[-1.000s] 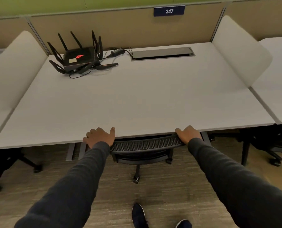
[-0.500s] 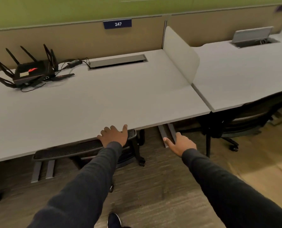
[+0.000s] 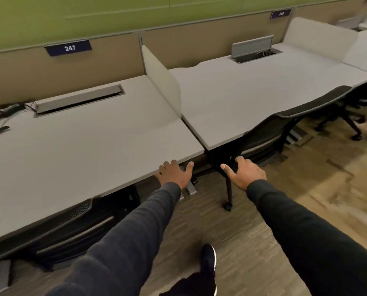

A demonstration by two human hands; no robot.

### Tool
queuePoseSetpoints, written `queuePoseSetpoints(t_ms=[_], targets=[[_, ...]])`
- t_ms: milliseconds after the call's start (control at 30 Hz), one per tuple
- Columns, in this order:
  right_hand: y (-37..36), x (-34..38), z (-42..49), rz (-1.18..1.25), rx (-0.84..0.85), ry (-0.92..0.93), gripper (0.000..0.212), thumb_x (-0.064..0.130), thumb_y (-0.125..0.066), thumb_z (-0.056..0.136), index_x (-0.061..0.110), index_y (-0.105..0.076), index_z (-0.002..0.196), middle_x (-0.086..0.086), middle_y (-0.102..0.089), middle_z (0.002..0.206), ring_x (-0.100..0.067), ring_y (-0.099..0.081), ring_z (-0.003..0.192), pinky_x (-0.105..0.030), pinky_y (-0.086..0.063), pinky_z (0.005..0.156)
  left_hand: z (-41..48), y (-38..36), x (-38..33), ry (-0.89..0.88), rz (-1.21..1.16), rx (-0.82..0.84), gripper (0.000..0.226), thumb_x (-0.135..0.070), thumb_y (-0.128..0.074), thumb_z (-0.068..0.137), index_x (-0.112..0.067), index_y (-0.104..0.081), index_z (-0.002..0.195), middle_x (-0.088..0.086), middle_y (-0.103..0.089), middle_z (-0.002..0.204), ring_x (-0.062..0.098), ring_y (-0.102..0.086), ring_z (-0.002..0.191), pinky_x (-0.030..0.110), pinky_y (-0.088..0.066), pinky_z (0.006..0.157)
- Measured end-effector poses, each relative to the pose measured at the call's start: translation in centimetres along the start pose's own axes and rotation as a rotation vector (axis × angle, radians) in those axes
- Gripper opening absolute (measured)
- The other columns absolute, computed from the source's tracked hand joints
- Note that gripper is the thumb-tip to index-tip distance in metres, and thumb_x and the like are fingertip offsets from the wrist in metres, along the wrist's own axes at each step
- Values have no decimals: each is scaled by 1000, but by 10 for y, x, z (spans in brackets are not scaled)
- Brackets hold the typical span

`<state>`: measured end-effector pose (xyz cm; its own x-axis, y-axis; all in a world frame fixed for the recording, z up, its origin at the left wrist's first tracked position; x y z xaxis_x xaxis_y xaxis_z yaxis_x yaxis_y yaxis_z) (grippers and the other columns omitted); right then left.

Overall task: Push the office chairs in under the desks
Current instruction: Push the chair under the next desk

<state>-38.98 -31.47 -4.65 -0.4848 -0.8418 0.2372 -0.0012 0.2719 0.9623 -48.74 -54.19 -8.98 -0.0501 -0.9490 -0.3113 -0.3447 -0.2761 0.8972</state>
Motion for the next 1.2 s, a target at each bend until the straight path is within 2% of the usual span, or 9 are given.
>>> queuePoseSetpoints(t_ms=[200, 367, 533, 700, 800, 900, 1000, 1100, 1200], targets=[[79, -56, 92, -37, -120, 52, 77, 76, -36, 92, 15, -48, 136, -13, -59, 127, -34, -59, 113, -48, -52, 89, 61, -21, -128, -68, -51, 13, 88, -77, -24, 93, -12, -37, 151, 18, -37, 154, 37, -31, 142, 57, -22, 116], [143, -98, 151, -73, -231, 185, 69, 70, -39, 94, 19, -47, 140, -9, -57, 131, -28, -60, 113, -45, -52, 86, 101, -37, -221, -86, -90, 51, 86, -75, -22, 95, -13, -35, 153, 17, -34, 157, 38, -28, 145, 59, -17, 118], [190, -156, 200, -66, -322, 191, 66, 71, -36, 95, 20, -51, 135, -7, -60, 124, -25, -63, 106, -43, -54, 82, 123, -33, -290, -99, -123, 30, 83, -72, -19, 97, -12, -40, 150, 17, -39, 152, 36, -33, 140, 55, -22, 115], [211, -223, 252, -103, -336, 168, 68, 69, -35, 96, 16, -55, 133, -12, -61, 123, -31, -56, 112, -46, -49, 92, 138, -35, -337, 4, -193, 52, 85, -73, -17, 97, -12, -39, 152, 17, -40, 152, 36, -33, 141, 54, -24, 115], [215, -262, 279, -180, -313, 163, 68, 68, -33, 96, 15, -57, 132, -15, -60, 126, -34, -54, 116, -47, -45, 95, 145, -44, -350, 124, -334, 77, 88, -76, -18, 94, -13, -41, 152, 18, -40, 152, 37, -35, 140, 54, -26, 115], [218, -297, 302, -244, -262, 180, 68, 69, -32, 96, 17, -56, 132, -14, -58, 128, -33, -53, 117, -47, -42, 95, 151, -50, -350, 254, -499, 162, 103, -85, -27, 84, -9, -45, 151, 18, -41, 156, 37, -39, 141, 48, -30, 117], [223, -330, 325, -287, -205, 203, 69, 71, -31, 95, 18, -57, 131, -13, -57, 129, -34, -52, 118, -48, -42, 97, 142, -41, -370, 285, -610, 221, 84, -70, -47, 94, -9, -43, 152, 15, -39, 158, 36, -39, 143, 43, -35, 114], [222, -347, 344, -342, -128, 215, 70, 72, -32, 94, 18, -56, 132, -14, -54, 133, -35, -50, 122, -49, -39, 99, 121, -29, -391, 370, -675, 286, 70, -56, -54, 99, -13, -38, 153, 20, -40, 152, 46, -46, 133, 51, -49, 91], [224, -353, 366, -338, -61, 209, 71, 71, -32, 94, 17, -53, 135, -14, -51, 136, -35, -47, 125, -48, -35, 102, 115, -27, -402, 398, -652, 325, 59, -27, -62, 102, -15, -36, 154, 14, -48, 127, 40, -52, 122, 55, -49, 102]])
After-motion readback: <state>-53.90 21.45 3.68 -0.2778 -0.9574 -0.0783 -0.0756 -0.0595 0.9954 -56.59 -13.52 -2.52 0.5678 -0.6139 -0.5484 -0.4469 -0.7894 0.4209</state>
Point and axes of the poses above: each hand's wrist, its own z-axis towards the middle knuckle, its own y-axis out of the back of the hand, x = y × z, the point moved 6 cm from there along z, towards the middle knuckle
